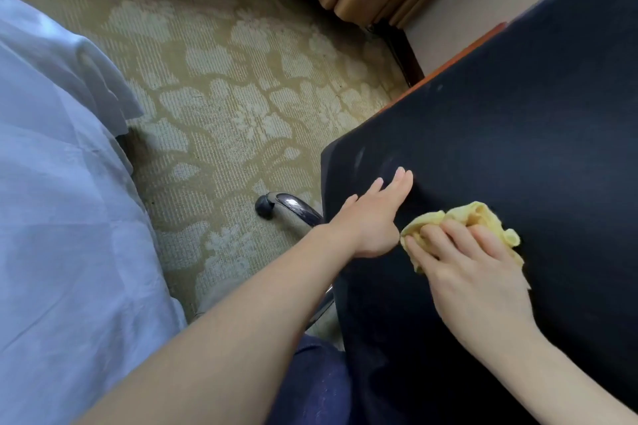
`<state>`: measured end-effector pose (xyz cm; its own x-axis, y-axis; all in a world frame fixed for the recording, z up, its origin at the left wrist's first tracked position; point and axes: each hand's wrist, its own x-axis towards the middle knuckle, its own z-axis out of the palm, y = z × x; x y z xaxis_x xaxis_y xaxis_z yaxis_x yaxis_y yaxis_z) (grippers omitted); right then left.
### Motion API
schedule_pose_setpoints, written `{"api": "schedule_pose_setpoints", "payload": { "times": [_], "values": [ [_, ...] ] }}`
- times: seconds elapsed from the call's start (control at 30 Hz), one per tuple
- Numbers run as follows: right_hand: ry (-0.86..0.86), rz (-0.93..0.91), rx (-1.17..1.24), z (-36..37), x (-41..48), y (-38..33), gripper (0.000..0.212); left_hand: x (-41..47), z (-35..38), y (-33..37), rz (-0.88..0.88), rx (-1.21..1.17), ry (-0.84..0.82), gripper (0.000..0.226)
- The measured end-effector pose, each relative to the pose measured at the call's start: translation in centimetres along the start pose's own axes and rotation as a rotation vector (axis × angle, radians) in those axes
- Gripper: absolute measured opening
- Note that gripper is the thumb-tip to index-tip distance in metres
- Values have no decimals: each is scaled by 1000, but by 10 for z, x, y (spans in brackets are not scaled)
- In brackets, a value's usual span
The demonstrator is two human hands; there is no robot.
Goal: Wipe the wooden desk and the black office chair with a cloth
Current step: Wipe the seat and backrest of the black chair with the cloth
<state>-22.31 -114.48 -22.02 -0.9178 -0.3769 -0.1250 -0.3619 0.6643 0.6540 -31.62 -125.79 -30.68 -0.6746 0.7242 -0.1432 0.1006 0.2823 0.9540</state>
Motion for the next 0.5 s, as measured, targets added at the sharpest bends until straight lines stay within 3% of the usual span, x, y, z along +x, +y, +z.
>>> {"api": "schedule_pose_setpoints", "payload": {
  "times": [0.1,0.2,0.27,0.37,0.5],
  "values": [
    [61,234,11,-17,31,10,30,4,-3,-7,2,-19,-14,97],
    [-25,368,-29,-19,65,12,28,0,0,-16,6,-7,-53,99],
    [-134,396,-69,-14,95,18,31,-4,1,-27,-10,-6,-45,100],
    [-152,414,-151,1,141,31,29,-10,3,-43,-59,-34,-34,100],
    [-277,380,-185,29,203,36,33,-13,9,-49,-73,-32,-116,97]
  ]
}}
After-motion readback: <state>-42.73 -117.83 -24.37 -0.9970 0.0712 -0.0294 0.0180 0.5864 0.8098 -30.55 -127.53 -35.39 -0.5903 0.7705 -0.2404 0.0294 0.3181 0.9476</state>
